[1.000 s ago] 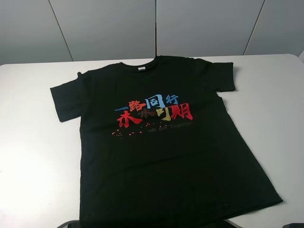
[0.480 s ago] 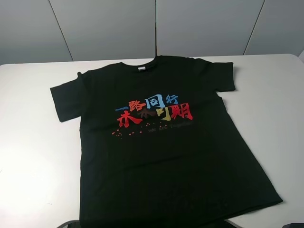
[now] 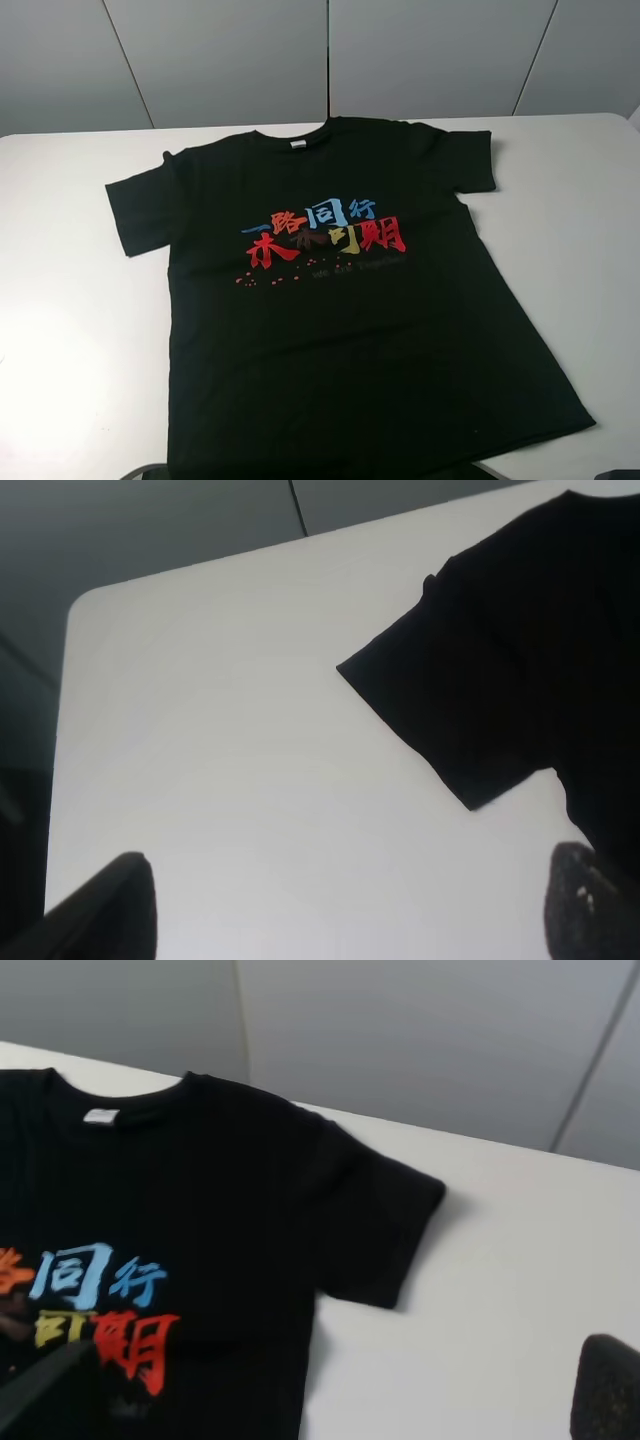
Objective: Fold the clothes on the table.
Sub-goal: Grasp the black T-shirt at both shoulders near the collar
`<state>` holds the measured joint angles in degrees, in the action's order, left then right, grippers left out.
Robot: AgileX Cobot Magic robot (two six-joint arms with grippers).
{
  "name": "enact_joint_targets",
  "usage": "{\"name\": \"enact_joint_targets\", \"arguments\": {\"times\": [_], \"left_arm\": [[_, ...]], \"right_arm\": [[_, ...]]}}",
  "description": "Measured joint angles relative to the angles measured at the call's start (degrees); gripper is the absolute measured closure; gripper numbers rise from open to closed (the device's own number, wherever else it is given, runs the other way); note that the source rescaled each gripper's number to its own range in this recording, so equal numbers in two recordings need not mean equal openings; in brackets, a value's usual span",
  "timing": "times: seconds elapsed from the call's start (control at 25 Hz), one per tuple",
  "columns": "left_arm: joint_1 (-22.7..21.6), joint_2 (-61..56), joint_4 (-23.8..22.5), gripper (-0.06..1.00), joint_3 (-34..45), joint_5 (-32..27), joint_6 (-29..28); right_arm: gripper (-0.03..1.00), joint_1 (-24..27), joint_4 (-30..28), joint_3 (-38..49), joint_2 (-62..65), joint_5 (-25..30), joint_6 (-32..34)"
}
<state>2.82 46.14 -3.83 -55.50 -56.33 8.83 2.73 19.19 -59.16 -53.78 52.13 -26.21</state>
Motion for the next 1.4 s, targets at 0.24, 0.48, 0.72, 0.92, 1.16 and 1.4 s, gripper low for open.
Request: {"name": "enact_joint_targets", "arguments": {"times": [0.24,0.48,0.72,0.92,1.16,1.4], "left_arm": [[0.13,21.72,7.66,-0.06,-10.83,-4.88,12.42],[6.96,38.7,3.5,-0.06,-14.43,-7.06,22.2],[15.34,52.34,2.43,-0.06,-14.43,-5.51,29.15],[18.06,61.65,2.56,-0.06,-14.43,-2.62,30.35],[23.86,66.51,1.7,-0.06,-14.43,0.56,32.58],[26.57,69.07,-2.19,-0.06,-14.43,3.61,32.91]], "right_arm": [[-0.03,0.0,7.52,-12.39,-20.67,8.96,-10.98],[-0.03,-3.57,6.47,-21.68,-36.47,15.21,-19.53],[-0.03,-12.53,-3.32,-26.14,-45.93,16.61,-22.16],[-0.03,-14.31,-5.11,-26.21,-48.13,16.66,-22.42],[-0.03,-14.31,-6.88,-26.21,-48.49,16.66,-22.64],[-0.03,-14.31,-7.47,-26.21,-48.49,16.21,-22.64]]}}
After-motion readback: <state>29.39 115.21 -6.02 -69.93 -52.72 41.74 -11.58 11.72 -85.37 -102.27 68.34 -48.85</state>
